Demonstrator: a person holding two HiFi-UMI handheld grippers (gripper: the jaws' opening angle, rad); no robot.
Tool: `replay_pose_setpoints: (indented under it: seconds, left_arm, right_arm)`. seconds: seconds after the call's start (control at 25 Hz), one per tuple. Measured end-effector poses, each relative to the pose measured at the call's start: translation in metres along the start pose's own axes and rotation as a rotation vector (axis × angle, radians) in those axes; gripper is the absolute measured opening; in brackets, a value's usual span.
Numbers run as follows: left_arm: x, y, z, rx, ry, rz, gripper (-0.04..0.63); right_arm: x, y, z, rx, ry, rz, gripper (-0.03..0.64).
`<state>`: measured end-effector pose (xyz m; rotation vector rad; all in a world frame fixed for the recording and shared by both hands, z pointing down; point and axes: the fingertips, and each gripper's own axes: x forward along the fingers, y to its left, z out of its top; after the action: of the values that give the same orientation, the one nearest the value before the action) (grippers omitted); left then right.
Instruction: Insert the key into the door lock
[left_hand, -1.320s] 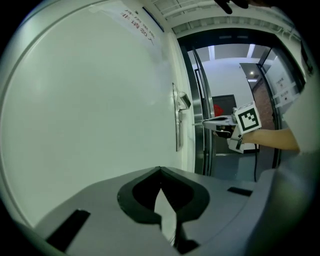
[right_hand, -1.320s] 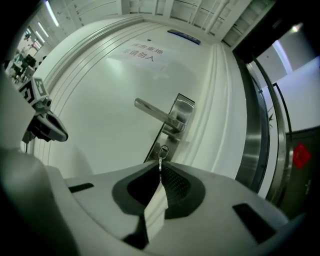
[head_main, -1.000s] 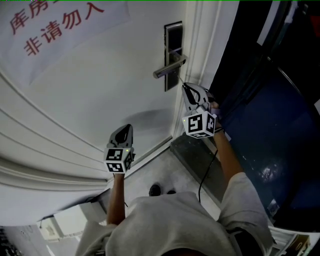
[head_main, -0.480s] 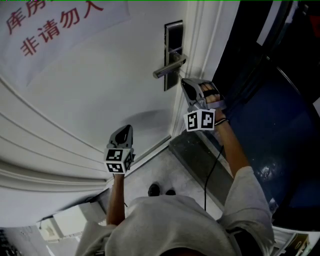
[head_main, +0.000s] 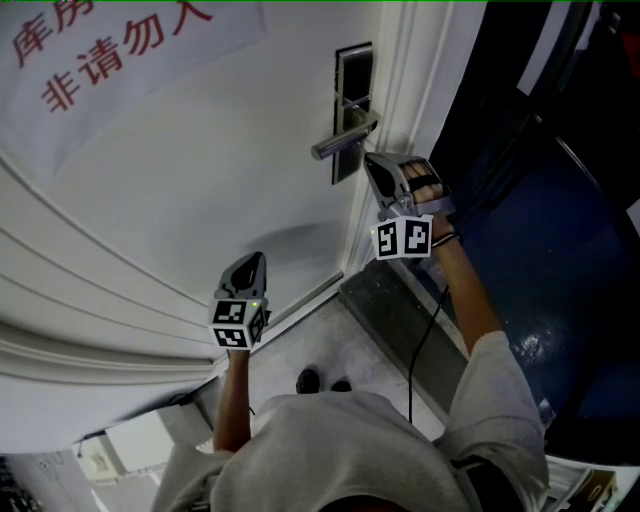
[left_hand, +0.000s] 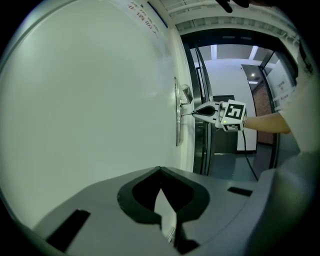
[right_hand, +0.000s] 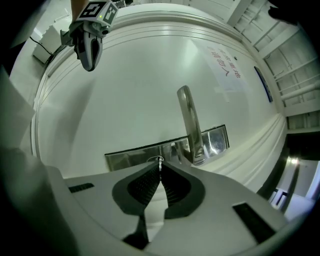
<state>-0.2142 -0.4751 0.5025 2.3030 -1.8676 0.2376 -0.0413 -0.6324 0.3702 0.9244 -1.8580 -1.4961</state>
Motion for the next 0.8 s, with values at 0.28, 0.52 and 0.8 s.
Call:
replay_pose_setpoints:
  seconds: [0.28,0.52,0.8]
  left_arm:
    - [0.0038,-0.0003,-0.0001,0.002,0.001,-0.01,0.017]
    - [0.0054,-0.0009,0.0004,0.004,0.002,-0.014,0.017]
    - [0.0039,0.0037,-0.001,-0.001,0.004,-0.007,0.017]
  right_arm:
    - [0.0001,0.0028,0.0016,-0.035,-0.007,0.003,0.029]
    - [0.0014,0.0071,-0.0017,-0.068,0.0,0.01,0.029]
    - [0.0101,0.0076,0.0006,-0.094,-0.009,0.012,0.029]
